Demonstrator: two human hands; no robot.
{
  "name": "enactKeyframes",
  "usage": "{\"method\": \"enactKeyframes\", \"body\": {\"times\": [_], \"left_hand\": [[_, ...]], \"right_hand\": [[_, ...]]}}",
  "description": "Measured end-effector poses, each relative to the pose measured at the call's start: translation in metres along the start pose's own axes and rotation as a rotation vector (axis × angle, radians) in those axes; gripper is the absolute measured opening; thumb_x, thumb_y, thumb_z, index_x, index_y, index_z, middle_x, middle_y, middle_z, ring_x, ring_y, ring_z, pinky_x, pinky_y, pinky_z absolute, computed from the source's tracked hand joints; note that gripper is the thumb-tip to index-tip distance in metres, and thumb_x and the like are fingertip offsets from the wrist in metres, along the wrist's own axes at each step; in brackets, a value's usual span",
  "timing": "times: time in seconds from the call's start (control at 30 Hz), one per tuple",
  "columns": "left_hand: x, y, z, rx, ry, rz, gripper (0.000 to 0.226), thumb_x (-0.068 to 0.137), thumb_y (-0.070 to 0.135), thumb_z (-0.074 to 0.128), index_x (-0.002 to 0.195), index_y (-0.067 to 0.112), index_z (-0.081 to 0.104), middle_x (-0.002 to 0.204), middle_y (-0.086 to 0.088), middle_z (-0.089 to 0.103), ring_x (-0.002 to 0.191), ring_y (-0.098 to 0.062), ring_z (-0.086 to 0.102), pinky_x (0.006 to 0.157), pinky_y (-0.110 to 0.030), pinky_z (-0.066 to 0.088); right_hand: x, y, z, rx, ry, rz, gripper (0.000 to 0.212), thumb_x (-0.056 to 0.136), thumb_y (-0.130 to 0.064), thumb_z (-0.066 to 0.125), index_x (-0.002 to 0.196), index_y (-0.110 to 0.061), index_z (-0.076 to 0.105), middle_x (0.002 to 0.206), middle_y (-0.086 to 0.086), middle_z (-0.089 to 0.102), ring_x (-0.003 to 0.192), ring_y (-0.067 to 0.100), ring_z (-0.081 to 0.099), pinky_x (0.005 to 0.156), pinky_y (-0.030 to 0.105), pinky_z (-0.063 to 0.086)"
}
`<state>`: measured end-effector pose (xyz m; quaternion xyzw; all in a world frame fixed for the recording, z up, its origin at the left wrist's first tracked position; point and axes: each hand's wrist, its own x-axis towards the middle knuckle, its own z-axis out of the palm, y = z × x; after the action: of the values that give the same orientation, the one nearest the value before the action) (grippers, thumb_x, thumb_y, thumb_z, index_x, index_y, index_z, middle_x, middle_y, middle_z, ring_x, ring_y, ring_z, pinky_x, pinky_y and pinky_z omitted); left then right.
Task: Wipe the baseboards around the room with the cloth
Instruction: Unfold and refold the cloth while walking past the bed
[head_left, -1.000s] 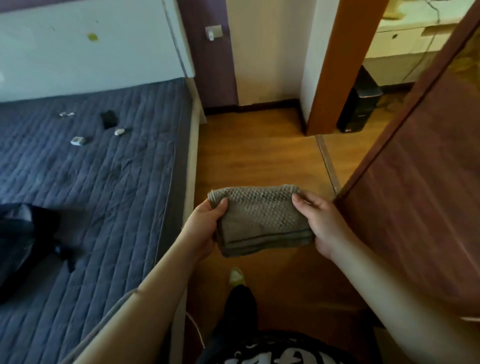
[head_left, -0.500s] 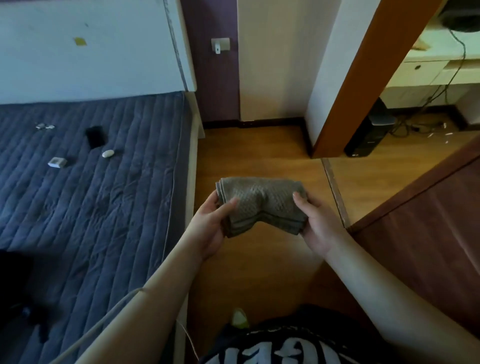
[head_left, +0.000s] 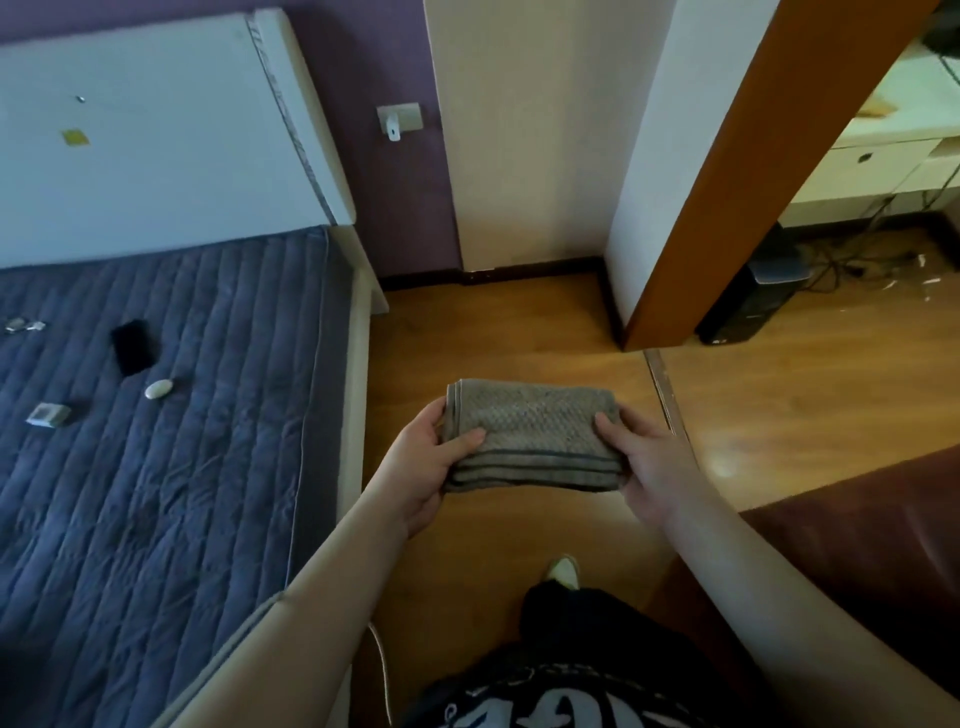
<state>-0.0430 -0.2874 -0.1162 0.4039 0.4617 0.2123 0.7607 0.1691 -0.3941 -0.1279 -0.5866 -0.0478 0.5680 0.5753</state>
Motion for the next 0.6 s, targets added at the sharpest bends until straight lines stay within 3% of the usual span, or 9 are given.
{"method": "enactKeyframes", "body": {"times": [0.13,0.27,0.37,0.47,0.6], "left_hand": [[0.04,0.028,0.002,0.02,0.024,0.036,0.054,0.088,0.003,0.065,0.135,0.025,0.051,0.121,-0.006,0.068,0.108,-0.024,0.068,0.087,-0.042,0.057],[0.071,0.052,0.005,-0.002,0.079,0.038,0.037,0.094,0.018,0.062,0.129,0.025,0.055,0.117,-0.006,0.07,0.105,-0.025,0.069,0.088,-0.046,0.057],[0.104,0.067,-0.001,0.067,0.199,0.088,0.03,0.095,0.025,0.063,0.124,0.024,0.06,0.109,-0.002,0.073,0.1,-0.02,0.071,0.088,-0.046,0.058],[0.145,0.088,-0.017,0.138,0.252,0.139,0.022,0.095,0.023,0.062,0.111,0.038,0.06,0.109,0.004,0.071,0.101,-0.015,0.07,0.089,-0.042,0.058],[0.197,0.123,-0.035,0.195,0.184,0.173,0.042,0.096,0.022,0.062,0.136,0.03,0.052,0.118,0.008,0.067,0.107,-0.011,0.067,0.091,-0.04,0.057]], "right_hand": [[0.047,-0.043,0.01,-0.048,-0.085,0.012,0.032,0.094,-0.011,0.059,0.124,-0.021,0.064,0.114,0.009,0.07,0.101,0.025,0.069,0.076,0.036,0.055],[0.081,-0.067,0.037,-0.122,-0.135,0.023,0.02,0.094,-0.021,0.063,0.104,-0.038,0.067,0.098,-0.002,0.076,0.091,0.024,0.072,0.074,0.041,0.056],[0.113,-0.073,0.064,-0.18,-0.154,0.003,0.022,0.096,-0.021,0.061,0.112,-0.035,0.064,0.098,-0.003,0.075,0.092,0.022,0.072,0.078,0.042,0.058],[0.151,-0.087,0.088,-0.226,-0.132,-0.032,0.03,0.096,-0.023,0.061,0.124,-0.034,0.061,0.116,0.0,0.07,0.104,0.023,0.068,0.09,0.048,0.056],[0.194,-0.114,0.107,-0.303,-0.115,-0.083,0.036,0.092,-0.03,0.065,0.124,-0.045,0.059,0.122,-0.004,0.066,0.111,0.022,0.064,0.099,0.05,0.05]]}}
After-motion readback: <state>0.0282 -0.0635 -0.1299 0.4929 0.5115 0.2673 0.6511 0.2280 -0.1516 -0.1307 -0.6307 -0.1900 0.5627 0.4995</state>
